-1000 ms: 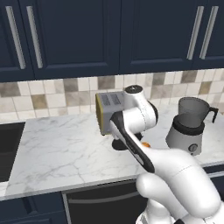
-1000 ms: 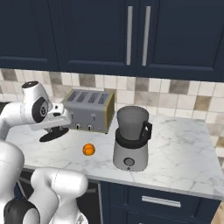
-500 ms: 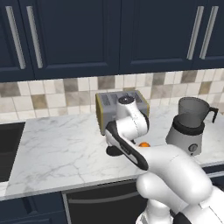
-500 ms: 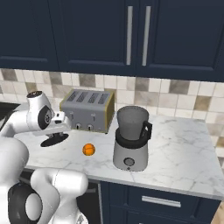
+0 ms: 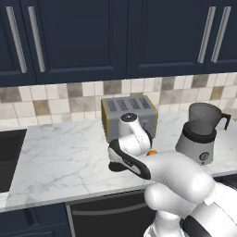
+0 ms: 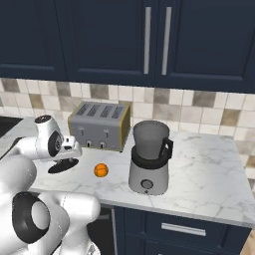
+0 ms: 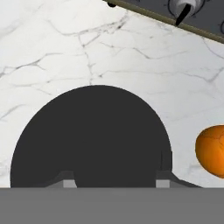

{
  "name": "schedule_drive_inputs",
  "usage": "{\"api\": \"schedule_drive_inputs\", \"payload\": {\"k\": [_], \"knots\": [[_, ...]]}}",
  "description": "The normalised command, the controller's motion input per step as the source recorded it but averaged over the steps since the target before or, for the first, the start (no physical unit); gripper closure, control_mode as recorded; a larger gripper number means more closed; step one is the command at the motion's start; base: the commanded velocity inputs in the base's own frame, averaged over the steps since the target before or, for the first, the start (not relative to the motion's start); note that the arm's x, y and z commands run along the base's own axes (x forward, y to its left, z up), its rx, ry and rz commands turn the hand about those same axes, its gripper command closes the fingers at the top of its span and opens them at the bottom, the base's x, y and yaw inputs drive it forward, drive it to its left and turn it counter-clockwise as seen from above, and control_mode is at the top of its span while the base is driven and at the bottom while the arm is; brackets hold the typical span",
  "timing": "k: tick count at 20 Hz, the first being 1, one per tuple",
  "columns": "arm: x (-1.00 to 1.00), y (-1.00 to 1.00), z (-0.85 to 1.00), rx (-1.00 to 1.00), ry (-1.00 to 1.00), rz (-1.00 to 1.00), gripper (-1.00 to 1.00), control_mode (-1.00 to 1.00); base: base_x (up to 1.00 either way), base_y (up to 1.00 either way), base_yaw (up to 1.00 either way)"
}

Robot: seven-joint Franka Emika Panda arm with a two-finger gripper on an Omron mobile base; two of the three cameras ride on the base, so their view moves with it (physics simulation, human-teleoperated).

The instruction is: Open the blender lid, put the orange in the blender, close the lid, and start the blender.

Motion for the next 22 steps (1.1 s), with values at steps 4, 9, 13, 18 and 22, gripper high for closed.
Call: {"api": "schedule_drive_inputs", "payload": {"k": [4,9,13,18,22], "knots": [[0.31,0.03,-0.35,0.00,0.00,0.00,1.00,-1.00,0.00,0.00,0.00],[0.20,0.00,-0.32,0.00,0.00,0.00,1.00,-1.00,0.00,0.00,0.00],[0.11,0.00,-0.32,0.00,0.00,0.00,1.00,-1.00,0.00,0.00,0.00],[-0.08,-0.02,-0.21,0.00,0.01,0.00,-1.00,-1.00,0.00,0.00,0.00],[-0.32,-0.11,0.14,0.00,-0.01,0.00,-1.00,-1.00,0.00,0.00,0.00]]}}
